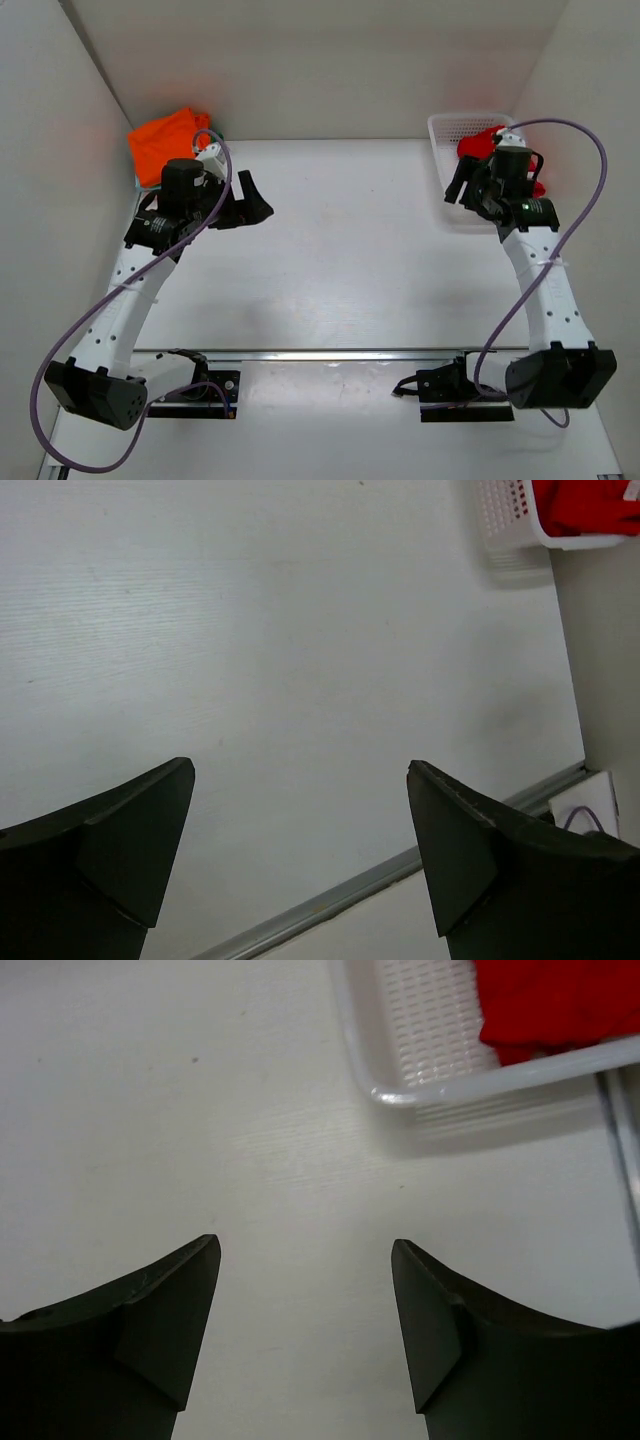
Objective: Fold and stack the t-shirts
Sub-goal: Grab crumpled tshirt from bin with the right arm
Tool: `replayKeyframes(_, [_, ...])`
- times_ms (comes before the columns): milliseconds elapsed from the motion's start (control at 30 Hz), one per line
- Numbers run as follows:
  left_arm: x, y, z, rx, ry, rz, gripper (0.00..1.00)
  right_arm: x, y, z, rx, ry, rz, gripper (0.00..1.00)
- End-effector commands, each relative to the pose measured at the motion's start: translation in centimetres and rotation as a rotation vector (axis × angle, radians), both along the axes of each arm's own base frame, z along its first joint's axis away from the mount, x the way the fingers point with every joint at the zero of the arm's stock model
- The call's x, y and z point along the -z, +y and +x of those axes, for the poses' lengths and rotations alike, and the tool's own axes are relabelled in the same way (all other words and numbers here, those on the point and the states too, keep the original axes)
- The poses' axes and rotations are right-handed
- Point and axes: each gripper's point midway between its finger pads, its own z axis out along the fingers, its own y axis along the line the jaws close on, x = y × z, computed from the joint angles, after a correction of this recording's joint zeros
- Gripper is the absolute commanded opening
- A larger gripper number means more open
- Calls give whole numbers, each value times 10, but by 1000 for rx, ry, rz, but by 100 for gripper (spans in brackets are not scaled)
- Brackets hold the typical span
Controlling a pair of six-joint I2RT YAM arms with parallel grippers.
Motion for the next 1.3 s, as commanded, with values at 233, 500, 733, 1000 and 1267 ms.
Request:
replayKeyframes(233, [-42, -34, -46, 239, -98, -150, 99, -15, -90, 118, 275, -52, -178, 68])
replayKeyframes(500, [-23, -10, -57, 152, -68, -108, 98, 63, -144, 204, 360, 131, -253, 72])
replayKeyframes(733, [2, 24, -29, 13, -46, 19, 99, 151, -169, 228, 402, 294, -288, 75])
replayKeyframes(1000, [11, 54, -6, -103, -132, 175, 99, 210, -179, 212, 407, 446, -287, 65])
replayKeyframes(1267, [17, 68, 8, -166, -212, 193, 24, 141, -177, 229, 390, 290, -217, 0])
